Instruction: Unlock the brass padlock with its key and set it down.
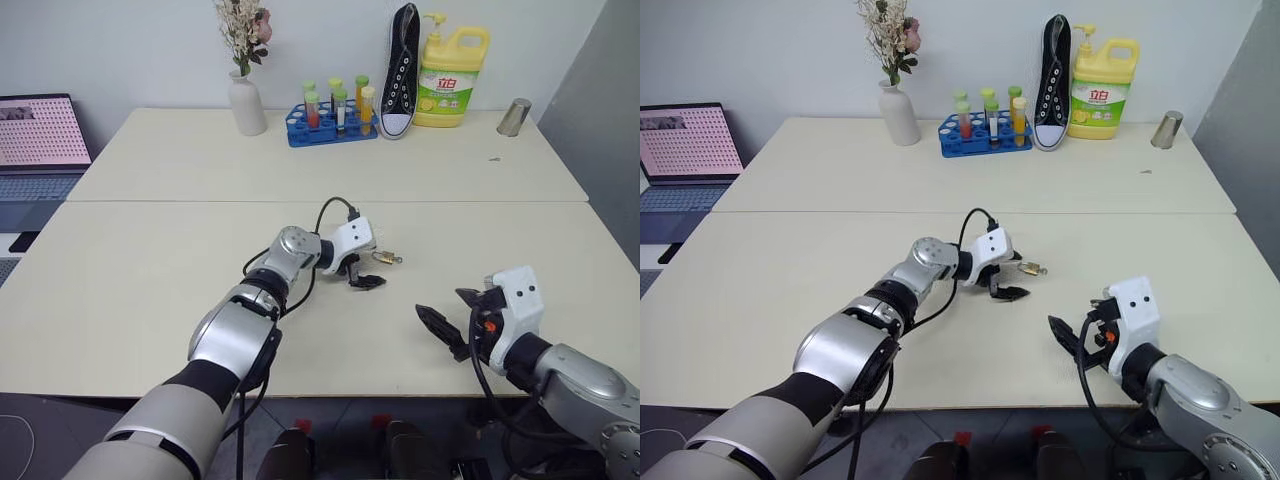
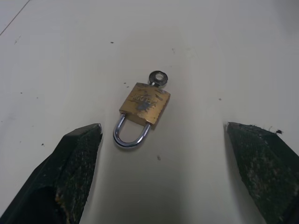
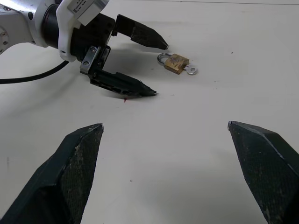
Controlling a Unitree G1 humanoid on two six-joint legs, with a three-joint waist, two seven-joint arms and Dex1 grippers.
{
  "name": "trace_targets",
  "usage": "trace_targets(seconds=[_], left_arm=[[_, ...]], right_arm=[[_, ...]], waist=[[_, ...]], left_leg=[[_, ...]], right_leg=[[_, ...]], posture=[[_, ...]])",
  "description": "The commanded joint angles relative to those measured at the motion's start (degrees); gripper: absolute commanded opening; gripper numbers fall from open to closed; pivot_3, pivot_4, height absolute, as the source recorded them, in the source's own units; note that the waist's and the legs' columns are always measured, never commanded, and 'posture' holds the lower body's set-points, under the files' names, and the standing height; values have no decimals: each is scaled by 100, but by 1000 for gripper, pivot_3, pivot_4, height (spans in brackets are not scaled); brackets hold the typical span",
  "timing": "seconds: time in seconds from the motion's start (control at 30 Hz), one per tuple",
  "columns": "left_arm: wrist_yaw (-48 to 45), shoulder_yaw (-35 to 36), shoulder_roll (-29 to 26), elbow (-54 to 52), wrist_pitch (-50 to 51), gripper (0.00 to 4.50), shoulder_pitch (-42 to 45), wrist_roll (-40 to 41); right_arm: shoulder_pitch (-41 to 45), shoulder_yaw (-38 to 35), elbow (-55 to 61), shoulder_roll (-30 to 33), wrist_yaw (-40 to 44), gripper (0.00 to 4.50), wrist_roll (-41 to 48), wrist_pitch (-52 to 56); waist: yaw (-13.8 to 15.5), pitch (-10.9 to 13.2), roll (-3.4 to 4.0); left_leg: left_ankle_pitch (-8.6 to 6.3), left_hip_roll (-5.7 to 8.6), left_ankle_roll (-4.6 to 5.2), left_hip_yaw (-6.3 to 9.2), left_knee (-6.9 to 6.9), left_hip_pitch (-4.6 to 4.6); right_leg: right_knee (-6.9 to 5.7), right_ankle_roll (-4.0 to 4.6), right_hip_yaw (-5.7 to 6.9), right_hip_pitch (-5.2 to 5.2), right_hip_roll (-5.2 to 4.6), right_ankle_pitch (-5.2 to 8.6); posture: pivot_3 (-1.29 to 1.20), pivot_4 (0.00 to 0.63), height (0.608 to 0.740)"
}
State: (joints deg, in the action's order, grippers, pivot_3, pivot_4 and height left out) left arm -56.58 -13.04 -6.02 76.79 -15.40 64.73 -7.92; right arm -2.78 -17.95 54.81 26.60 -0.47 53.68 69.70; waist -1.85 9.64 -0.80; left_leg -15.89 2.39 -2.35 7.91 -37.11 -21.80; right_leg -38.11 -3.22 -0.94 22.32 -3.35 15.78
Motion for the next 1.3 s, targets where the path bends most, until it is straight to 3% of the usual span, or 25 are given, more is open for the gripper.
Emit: trace_targets(seconds=[0.03, 0.37, 0.47, 0.8, 1.03, 1.3], left_arm=[[115, 114, 95, -5, 134, 4500, 181, -78], [55, 17, 150, 44, 447, 4500, 179, -363], [78, -8, 192, 47, 442, 3882, 199, -401], [168, -105, 251, 46, 342, 965, 146, -666], [-191, 47, -6, -44, 161, 973, 89, -552], [-2043, 292, -1182, -802, -425, 973, -622, -8]], right_arm=[[-62, -36, 519, 174, -319, 4469, 434, -275], [-346, 121, 519, 660, -1043, 4469, 1104, -802], [-476, 204, 519, 803, -1249, 4500, 1290, -1019], [-658, 436, 519, 1274, -1670, 4500, 1629, -1564], [-558, 643, 412, 1421, -1676, 4500, 1601, -1738], [-447, 890, 339, 1708, -1306, 4500, 1532, -1813]], waist=[[-3, 0, 0], [0, -3, -4], [4, -4, -5], [8, -6, -8], [-15, -6, -8], [-138, -6, -7]], left_leg=[[0, 0, 0, -1, 0, 0], [0, 0, 0, -2, -2, 3], [0, 0, 0, -1, -3, 4], [1, 0, 1, -2, -9, 8], [1, -3, 2, -4, -8, 9], [1, -18, 1, -4, 1, 15]], right_leg=[[1, 0, -1, 0, 0, 0], [0, 0, -1, -4, 0, 0], [0, 0, 0, -6, 0, 0], [-2, -2, -1, -14, 0, 0], [-2, -2, -1, -13, 2, 0], [-7, 0, -4, -7, 18, -1]], posture=[[0, 150, 740], [0, 150, 740], [0, 150, 740], [0, 150, 740], [0, 150, 740], [0, 150, 740]])
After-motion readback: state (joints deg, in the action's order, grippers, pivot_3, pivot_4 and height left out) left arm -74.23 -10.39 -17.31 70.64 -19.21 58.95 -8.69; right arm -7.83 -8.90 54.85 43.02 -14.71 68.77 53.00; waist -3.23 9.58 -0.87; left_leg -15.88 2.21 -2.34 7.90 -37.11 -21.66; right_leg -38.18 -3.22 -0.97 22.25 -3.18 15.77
